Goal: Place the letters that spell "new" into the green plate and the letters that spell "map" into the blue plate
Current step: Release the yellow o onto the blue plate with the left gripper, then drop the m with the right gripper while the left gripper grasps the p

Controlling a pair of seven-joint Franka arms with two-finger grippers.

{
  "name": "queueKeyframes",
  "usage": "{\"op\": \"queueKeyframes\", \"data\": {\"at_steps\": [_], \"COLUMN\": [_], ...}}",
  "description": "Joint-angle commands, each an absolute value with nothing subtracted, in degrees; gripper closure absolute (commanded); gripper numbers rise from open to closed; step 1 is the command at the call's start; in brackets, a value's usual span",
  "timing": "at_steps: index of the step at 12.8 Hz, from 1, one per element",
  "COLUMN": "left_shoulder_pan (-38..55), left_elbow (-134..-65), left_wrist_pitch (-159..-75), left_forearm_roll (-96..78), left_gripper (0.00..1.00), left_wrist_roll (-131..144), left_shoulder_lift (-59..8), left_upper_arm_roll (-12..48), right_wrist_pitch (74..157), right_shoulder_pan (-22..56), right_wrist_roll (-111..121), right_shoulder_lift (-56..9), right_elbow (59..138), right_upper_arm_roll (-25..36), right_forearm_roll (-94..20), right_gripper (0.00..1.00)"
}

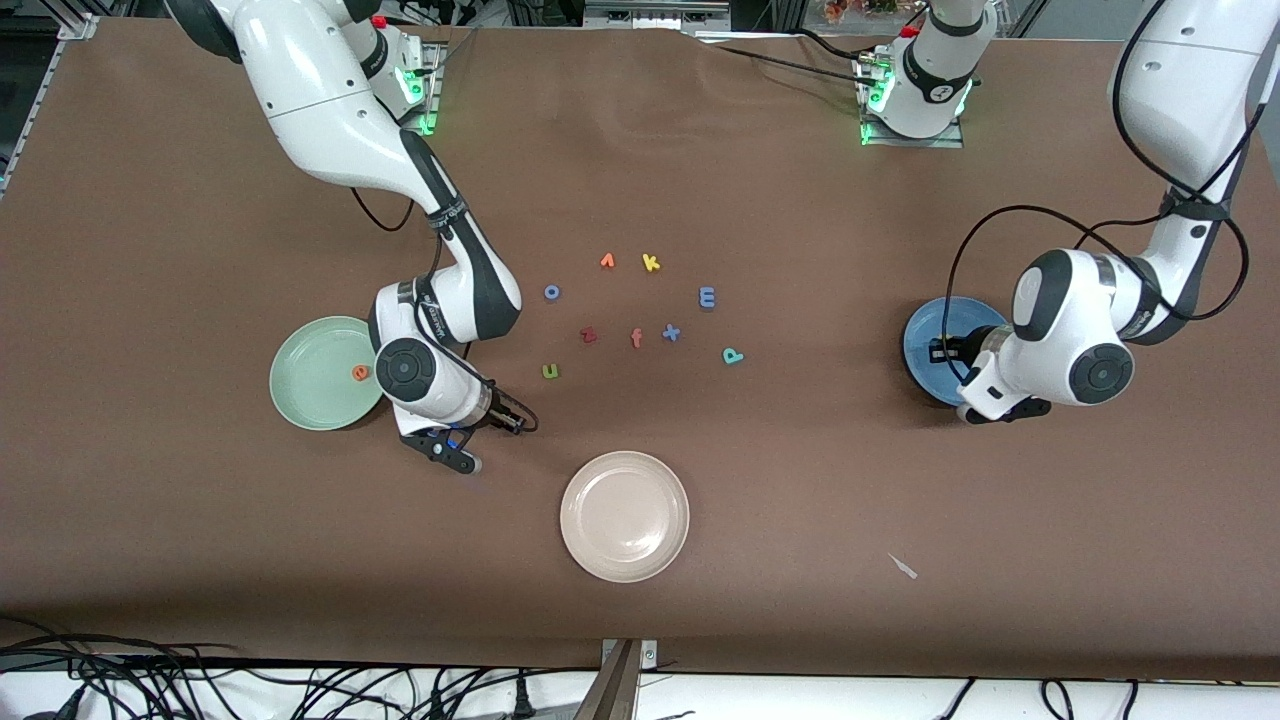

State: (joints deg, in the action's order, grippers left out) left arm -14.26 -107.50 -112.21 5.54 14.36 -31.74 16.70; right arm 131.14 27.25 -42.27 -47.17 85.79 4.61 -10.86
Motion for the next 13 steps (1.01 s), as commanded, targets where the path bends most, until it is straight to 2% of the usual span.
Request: {"op": "queueKeyframes", "data": {"at_steps": [1,3,6,9,11,13], "left_shoulder_pan": [-15.12,-14.51,-14.41,-13.19,-8.12,-2.31], "left_elbow": [-107.4,-106.27,-104.94,-103.19,-102.57,-102.57], "left_wrist_pitch": [-111.97,-109.36,-106.61,-107.92,-114.22,-122.39], "left_forearm_roll": [6.77,6.07,3.26,2.37,1.32,2.11], "left_gripper": [0.0,0.0,0.0,0.0,0.0,0.01], "left_wrist_roll": [13.62,14.59,23.42,39.07,44.53,51.64], "left_shoulder_lift": [-31.29,-28.84,-25.06,-26.19,-28.29,-31.45], "left_upper_arm_roll": [17.49,18.01,24.15,31.01,31.73,31.29], "right_wrist_pitch": [131.22,129.65,123.06,121.55,124.08,130.04], "right_shoulder_pan": [27.33,27.6,27.16,27.07,27.07,27.07], "right_wrist_roll": [-42.1,-41.84,-38.26,-29.21,-22.53,-15.76], "right_shoulder_lift": [-48.52,-48.08,-45.89,-39.49,-34.48,-29.38], "right_elbow": [84.38,83.33,82.26,89.88,97.08,106.48], "right_upper_arm_roll": [4.57,4.66,4.92,7.47,9.66,11.68], "right_forearm_roll": [-10.02,-9.67,-5.2,-5.19,-5.19,-5.19], "right_gripper": [1.0,1.0,1.0,1.0,1.0,1.0]}}
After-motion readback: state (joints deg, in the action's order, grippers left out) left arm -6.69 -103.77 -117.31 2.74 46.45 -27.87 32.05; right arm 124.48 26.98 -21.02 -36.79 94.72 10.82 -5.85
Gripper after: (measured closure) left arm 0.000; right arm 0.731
